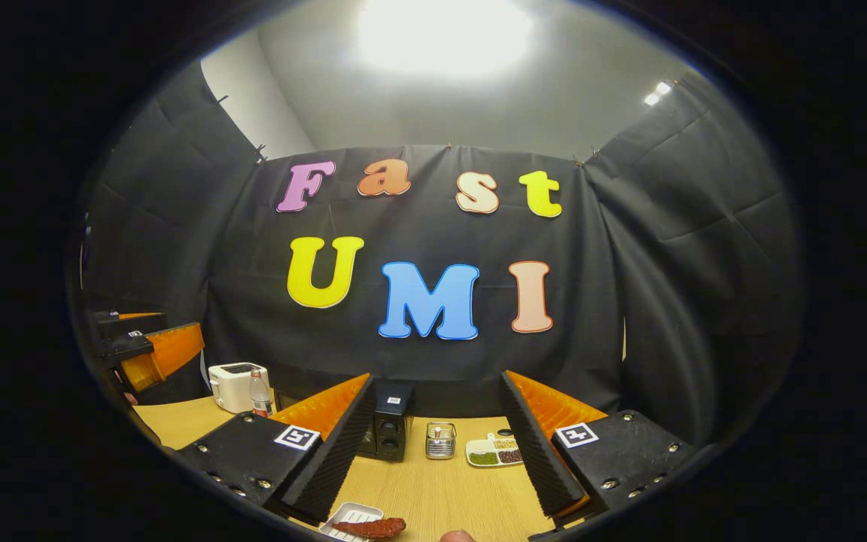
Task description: Open the electric oven with the left hand, put the food in, and close the electric oven.
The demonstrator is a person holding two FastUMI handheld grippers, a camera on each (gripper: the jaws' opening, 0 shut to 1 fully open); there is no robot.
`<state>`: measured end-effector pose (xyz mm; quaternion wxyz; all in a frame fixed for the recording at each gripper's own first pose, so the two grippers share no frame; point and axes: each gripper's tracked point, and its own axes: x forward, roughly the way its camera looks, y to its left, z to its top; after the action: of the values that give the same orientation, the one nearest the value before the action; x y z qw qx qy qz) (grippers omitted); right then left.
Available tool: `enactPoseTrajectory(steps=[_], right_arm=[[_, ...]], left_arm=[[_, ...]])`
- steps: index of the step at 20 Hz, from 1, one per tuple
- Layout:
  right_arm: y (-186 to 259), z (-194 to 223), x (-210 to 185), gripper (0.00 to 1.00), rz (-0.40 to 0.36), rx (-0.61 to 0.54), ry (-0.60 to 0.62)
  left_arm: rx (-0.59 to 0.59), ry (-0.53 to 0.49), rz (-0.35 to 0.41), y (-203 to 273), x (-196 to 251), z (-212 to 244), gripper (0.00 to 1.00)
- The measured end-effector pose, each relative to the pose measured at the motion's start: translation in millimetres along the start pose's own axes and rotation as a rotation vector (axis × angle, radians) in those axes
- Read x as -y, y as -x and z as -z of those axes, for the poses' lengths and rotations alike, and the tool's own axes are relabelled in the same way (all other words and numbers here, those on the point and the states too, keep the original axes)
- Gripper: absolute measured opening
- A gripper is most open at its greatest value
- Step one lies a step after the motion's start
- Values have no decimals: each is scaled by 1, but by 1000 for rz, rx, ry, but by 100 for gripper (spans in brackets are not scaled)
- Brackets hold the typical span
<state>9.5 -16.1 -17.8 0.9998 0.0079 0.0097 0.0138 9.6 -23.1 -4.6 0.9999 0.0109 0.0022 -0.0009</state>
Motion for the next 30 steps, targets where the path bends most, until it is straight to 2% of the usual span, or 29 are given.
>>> enactPoseTrajectory(steps=[7,8,11,13,14,16,20,21,22,27,28,29,30], right_arm=[[-9,10,16,98,-41,-12,-21],[-10,10,19,98,-50,-3,-24],[-13,13,28,98,-51,10,-22],[-14,19,28,98,-58,-10,-22],[-15,18,29,98,-59,-10,-18],[-19,18,31,98,-57,-8,-3],[-32,24,34,98,-17,-31,-3],[-37,23,32,98,-6,-28,-7],[-41,23,33,98,7,-26,-7],[-58,31,35,98,85,-52,-10],[-61,32,37,98,105,-55,-10],[-64,33,39,98,125,-59,-9],[-65,35,40,98,143,-65,-9]], left_arm=[[-21,-8,-35,-4,17,9,100],[-17,-11,-39,-5,20,9,96],[-10,-44,-38,-13,25,12,100],[-9,-55,-40,-27,27,14,96],[-15,-51,-39,-36,28,17,100],[-22,-37,-36,-58,26,25,100],[-25,-19,-15,-110,22,39,100],[-24,-20,-8,-124,21,44,96],[-29,-23,-3,-137,19,50,100],[-82,-22,43,-193,13,95,100],[-97,-24,49,-201,13,104,96],[-111,-25,59,-211,12,115,100],[-123,-24,70,-219,13,124,91]])
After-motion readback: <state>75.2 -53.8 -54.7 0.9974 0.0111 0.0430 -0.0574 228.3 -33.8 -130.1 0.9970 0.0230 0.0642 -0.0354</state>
